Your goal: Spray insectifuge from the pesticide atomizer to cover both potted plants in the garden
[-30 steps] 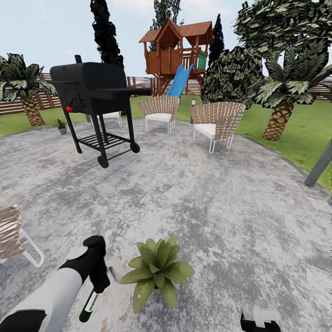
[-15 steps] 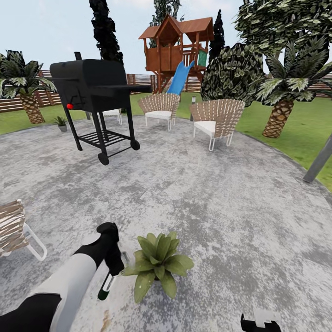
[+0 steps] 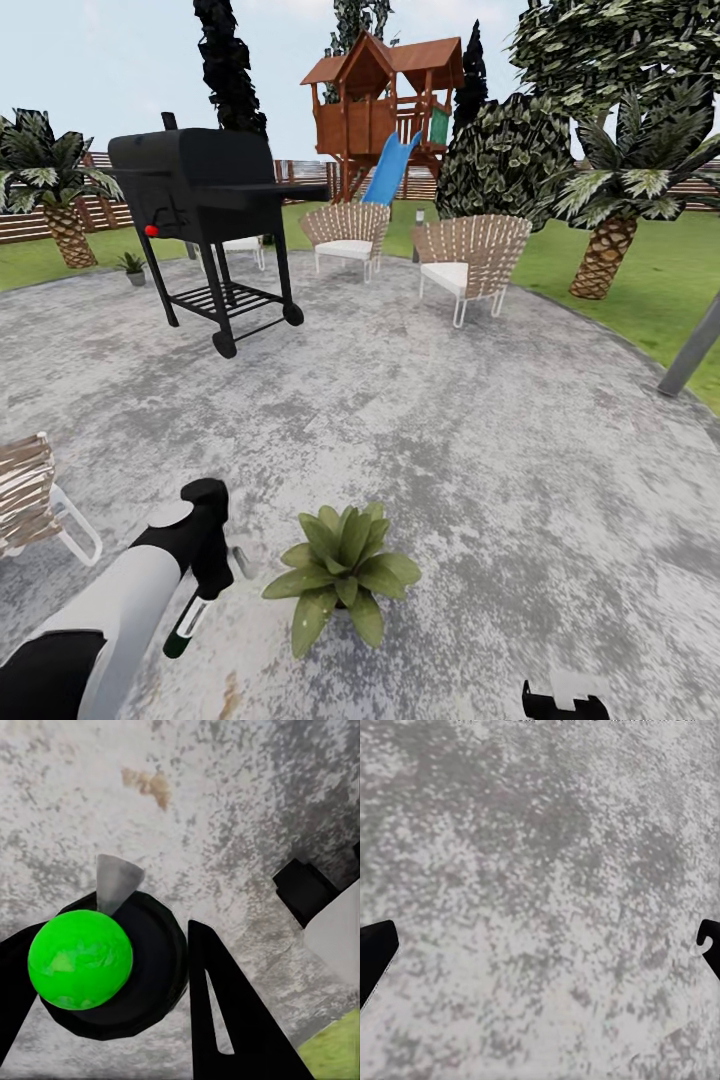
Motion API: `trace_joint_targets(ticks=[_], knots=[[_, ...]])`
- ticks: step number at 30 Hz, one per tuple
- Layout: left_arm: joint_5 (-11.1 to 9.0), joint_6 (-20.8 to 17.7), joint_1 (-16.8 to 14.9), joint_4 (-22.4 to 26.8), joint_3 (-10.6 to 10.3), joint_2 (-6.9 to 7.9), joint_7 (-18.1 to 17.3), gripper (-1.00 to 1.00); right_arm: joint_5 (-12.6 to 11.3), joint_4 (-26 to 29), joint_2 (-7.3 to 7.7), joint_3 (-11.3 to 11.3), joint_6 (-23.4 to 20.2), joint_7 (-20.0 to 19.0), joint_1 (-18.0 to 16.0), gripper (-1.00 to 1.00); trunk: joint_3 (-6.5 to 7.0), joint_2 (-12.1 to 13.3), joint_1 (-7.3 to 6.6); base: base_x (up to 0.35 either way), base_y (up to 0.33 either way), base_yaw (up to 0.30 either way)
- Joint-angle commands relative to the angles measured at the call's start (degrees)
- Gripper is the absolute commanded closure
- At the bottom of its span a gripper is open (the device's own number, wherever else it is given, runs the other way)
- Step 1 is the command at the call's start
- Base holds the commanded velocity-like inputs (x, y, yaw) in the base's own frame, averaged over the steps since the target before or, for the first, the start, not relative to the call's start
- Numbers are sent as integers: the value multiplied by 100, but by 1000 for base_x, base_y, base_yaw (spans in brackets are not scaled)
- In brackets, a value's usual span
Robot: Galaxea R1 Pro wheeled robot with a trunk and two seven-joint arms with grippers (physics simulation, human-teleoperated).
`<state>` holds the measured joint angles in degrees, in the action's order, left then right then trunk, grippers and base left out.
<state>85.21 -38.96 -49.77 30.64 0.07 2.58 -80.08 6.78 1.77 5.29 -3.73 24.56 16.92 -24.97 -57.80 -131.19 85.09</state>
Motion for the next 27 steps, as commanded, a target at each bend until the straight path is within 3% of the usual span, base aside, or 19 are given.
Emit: trace_joint_targets(ticks=[1,14,21,27], knots=[[30,-65,-8,8,1,-6,-41,100,57,-4,-1,-39,14,22,-5,-100,-5,-2,0,117,106,0],[49,-73,6,-25,0,-57,-69,100,43,8,-10,-40,14,44,-4,-100,-29,-2,0,162,193,-53],[30,-59,15,-49,1,-52,-68,100,43,8,-7,-49,12,40,-4,-100,-30,-2,0,-137,58,-245],[44,-54,25,-57,1,-48,-56,100,43,8,-10,-49,12,40,-7,-100,-34,-2,0,-143,253,-260]])
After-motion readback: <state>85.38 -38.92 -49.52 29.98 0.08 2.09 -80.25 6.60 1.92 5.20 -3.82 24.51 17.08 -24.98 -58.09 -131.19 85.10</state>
